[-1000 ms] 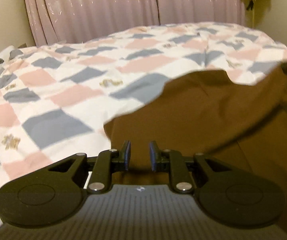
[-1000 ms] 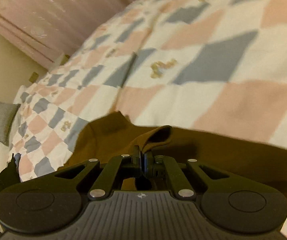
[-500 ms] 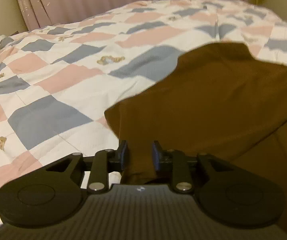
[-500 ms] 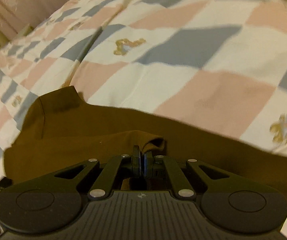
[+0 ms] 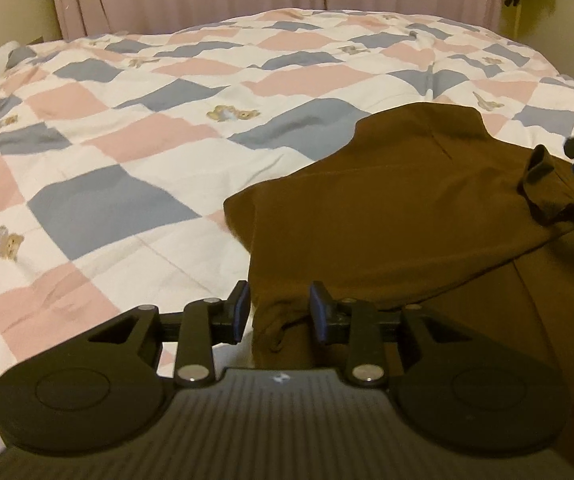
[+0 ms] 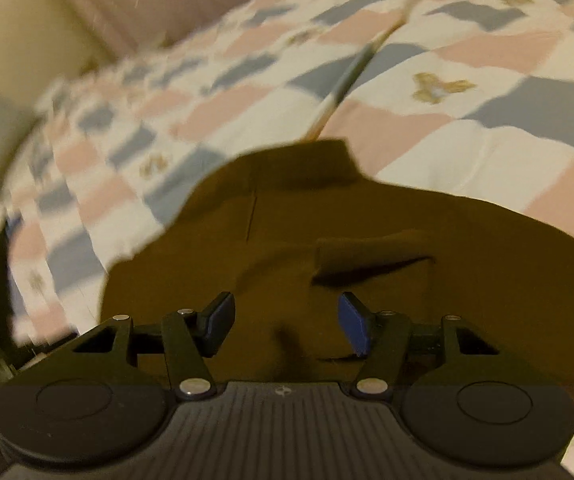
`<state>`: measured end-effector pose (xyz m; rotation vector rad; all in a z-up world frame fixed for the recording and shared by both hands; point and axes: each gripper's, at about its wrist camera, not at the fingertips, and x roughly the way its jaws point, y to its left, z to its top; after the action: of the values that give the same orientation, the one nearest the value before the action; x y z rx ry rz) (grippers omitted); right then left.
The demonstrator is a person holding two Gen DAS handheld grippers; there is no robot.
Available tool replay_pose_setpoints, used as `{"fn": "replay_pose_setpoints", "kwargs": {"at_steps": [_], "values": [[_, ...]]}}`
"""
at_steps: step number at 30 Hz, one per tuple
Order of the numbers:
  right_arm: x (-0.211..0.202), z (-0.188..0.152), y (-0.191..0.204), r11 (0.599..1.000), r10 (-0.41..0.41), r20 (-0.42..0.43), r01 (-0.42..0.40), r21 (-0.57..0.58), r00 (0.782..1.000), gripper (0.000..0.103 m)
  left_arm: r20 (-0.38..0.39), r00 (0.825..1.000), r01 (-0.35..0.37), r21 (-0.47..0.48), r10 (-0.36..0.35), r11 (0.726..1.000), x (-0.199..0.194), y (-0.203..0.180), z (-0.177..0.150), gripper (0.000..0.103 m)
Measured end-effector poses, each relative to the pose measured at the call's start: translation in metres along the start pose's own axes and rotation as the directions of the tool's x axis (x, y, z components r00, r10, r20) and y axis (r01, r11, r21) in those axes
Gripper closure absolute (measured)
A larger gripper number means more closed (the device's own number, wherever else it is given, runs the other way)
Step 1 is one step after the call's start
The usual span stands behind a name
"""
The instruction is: Fold clothes
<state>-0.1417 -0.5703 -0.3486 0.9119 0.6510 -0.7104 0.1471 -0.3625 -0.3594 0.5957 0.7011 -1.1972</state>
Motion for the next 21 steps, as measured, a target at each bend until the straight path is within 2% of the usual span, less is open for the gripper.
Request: {"fn": "replay_pose_setpoints", "kwargs": {"at_steps": [2,3,4,5,8,11,12,14,16,18,21], "values": [[-0.013,-0.004,-0.01,1.0,-0.001,0.049,0.0,0.013,0.999,0.054,0.007,1.0,0.03,0.008,-0.03,1.0,-0.003,-0.006,0.002,0.076],[-0.014,-0.005,-0.014,1.0,-0.019,0.062,0.019,0.011,0.998,0.07,0.013,0.999,0.05,0.027,-0.051,0.998,-0.005,-0.014,0.005,0.076],[-0.013,-0.005,-0.019,0.999,-0.048,0.065,0.047,0.008,0.997,0.093,0.021,0.997,0.077,0.049,-0.078,0.996,-0.006,-0.023,0.008,0.077],[-0.011,-0.004,-0.024,0.998,-0.065,0.069,0.064,0.014,0.996,0.099,0.033,0.992,0.116,0.076,-0.119,0.99,-0.008,-0.035,0.011,0.077],[-0.006,0.005,-0.04,0.996,-0.09,0.085,0.088,0.026,0.992,0.099,0.089,0.966,0.221,0.196,-0.242,0.955,-0.016,-0.085,0.024,0.077],[-0.007,0.015,-0.052,0.993,-0.114,0.077,0.115,-0.002,0.99,0.096,0.125,0.935,0.271,0.352,-0.332,0.896,-0.016,-0.144,0.032,0.076],[-0.009,0.017,-0.055,0.993,-0.117,0.07,0.119,-0.022,0.991,0.09,0.132,0.926,0.275,0.407,-0.354,0.871,-0.015,-0.162,0.033,0.075],[-0.013,0.021,-0.06,0.989,-0.127,0.057,0.131,-0.075,0.99,0.088,0.138,0.913,0.263,0.521,-0.384,0.812,-0.01,-0.198,0.031,0.074],[-0.012,0.024,-0.059,0.97,-0.148,0.033,0.151,-0.191,0.988,0.088,0.138,0.915,0.224,0.609,-0.379,0.761,-0.001,-0.224,0.025,0.073],[-0.007,0.023,-0.05,0.921,-0.168,0.021,0.165,-0.354,0.985,0.088,0.14,0.921,0.177,0.68,-0.363,0.711,0.009,-0.246,0.018,0.073],[0.004,0.016,-0.035,0.783,-0.203,0.033,0.182,-0.595,0.979,0.088,0.146,0.934,0.104,0.76,-0.325,0.642,0.026,-0.267,0.006,0.071]]}}
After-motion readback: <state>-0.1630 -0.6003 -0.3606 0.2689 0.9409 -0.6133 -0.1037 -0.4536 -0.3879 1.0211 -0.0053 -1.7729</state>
